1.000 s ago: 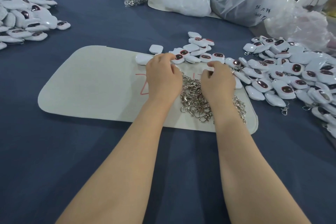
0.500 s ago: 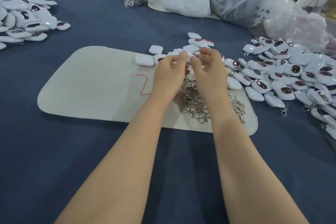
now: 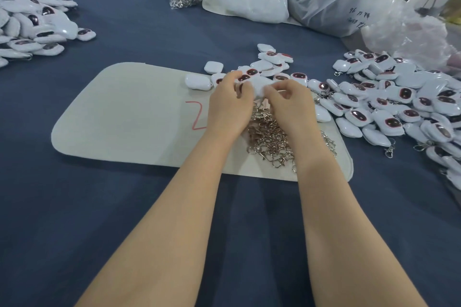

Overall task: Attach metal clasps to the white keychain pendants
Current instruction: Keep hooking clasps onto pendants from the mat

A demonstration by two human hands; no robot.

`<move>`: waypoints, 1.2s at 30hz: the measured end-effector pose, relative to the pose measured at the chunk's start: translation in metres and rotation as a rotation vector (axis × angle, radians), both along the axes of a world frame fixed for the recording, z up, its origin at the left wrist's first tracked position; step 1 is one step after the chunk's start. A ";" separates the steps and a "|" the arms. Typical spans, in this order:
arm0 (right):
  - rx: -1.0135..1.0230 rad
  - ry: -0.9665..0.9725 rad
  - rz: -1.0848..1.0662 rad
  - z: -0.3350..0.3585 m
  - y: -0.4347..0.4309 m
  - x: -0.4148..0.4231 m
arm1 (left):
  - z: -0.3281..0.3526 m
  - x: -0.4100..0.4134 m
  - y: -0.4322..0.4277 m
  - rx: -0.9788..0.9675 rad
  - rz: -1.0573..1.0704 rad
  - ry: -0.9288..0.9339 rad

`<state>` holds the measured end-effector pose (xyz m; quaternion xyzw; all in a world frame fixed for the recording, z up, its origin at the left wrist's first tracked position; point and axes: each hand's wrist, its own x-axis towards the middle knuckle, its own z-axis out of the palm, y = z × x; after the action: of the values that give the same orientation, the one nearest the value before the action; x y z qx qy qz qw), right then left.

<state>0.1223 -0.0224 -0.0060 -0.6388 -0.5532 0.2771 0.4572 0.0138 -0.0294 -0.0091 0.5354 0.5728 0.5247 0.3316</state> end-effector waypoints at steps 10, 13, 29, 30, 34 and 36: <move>0.267 0.774 -0.328 0.015 0.001 0.008 | -0.008 -0.004 0.004 0.093 0.074 0.214; 0.390 1.097 -0.408 0.018 0.004 0.028 | -0.017 -0.009 0.009 0.000 0.112 0.575; -0.199 -0.640 0.014 -0.004 -0.002 -0.008 | -0.007 -0.010 0.009 0.016 0.144 0.119; -0.196 -0.636 0.018 -0.004 -0.002 -0.009 | -0.005 -0.009 0.008 0.019 0.142 0.041; -0.196 -0.640 0.023 -0.006 0.000 -0.012 | 0.001 -0.009 0.007 -0.113 0.156 -0.400; -0.152 -0.615 0.011 -0.008 0.000 -0.011 | 0.006 -0.012 0.006 -0.174 0.116 -0.750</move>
<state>0.1113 -0.0225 -0.0136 -0.7221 -0.6467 0.1139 0.2178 0.0014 -0.0230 -0.0027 0.2430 0.4835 0.6513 0.5320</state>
